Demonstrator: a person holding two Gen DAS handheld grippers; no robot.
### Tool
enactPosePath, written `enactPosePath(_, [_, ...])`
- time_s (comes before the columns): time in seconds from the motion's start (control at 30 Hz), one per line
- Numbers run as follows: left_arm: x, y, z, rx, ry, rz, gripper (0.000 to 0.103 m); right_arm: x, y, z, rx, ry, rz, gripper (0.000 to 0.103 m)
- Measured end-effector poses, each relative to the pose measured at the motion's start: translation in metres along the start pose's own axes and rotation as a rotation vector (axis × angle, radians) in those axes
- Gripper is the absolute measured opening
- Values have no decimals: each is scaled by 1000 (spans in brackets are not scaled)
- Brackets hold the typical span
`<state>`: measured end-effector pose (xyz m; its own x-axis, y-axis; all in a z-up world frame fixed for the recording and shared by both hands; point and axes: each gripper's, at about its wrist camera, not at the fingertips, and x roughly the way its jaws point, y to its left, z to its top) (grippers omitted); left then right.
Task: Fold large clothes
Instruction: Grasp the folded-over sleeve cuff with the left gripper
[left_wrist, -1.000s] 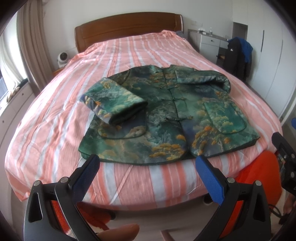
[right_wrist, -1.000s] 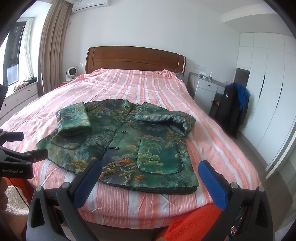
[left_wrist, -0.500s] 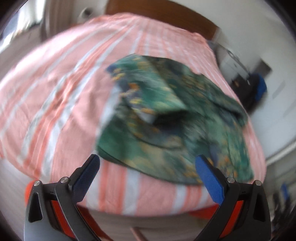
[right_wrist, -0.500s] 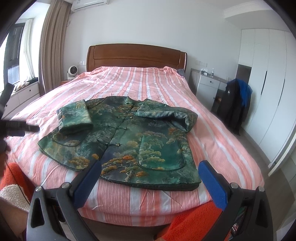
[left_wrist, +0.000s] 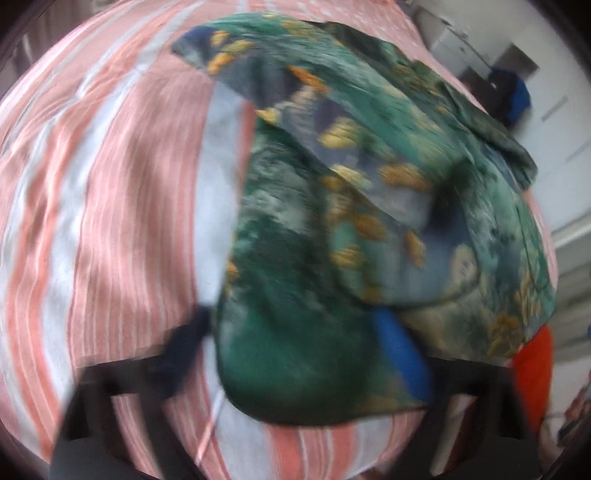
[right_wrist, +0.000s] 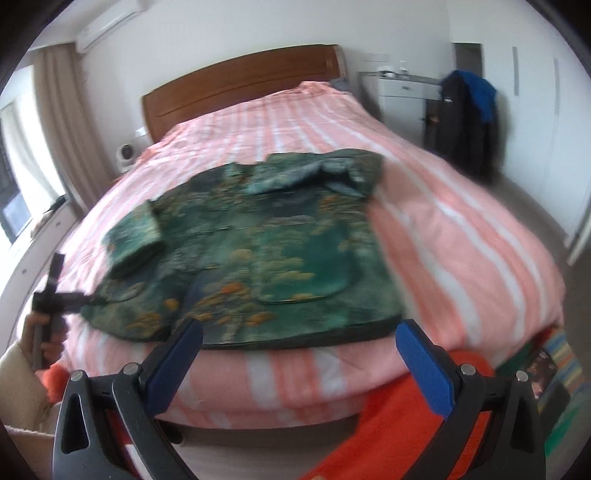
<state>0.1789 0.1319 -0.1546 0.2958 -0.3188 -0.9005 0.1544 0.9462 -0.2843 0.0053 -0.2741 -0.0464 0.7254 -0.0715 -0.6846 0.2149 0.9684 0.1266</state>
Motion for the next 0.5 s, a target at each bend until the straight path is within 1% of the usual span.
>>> enactPosePath(0.03, [-2, -4, -4, 0, -1, 3, 29, -1, -4, 0, 1, -2, -10, 103])
enactPosePath(0.07, [-6, -6, -7, -3, -16, 12, 17, -1, -8, -1, 1, -3, -21, 103])
enactPosePath(0.17, [-19, -7, -12, -46, -34, -8, 12, 4, -13, -3, 0, 6, -34, 103])
enactPosePath(0.23, [-29, -8, -19, -72, -46, -27, 11, 8, -11, -4, 5, 15, -20, 103])
enactPosePath(0.3, [-36, -12, -32, -77, -52, -37, 11, 11, -5, -4, -6, 14, -1, 103])
enactPosePath(0.4, [-38, -21, -52, -72, -44, -23, 11, 12, 9, -7, -63, 8, 12, 103])
enactPosePath(0.5, [-37, -28, -68, -76, -42, -2, 11, 18, 22, -10, -107, 23, 21, 103])
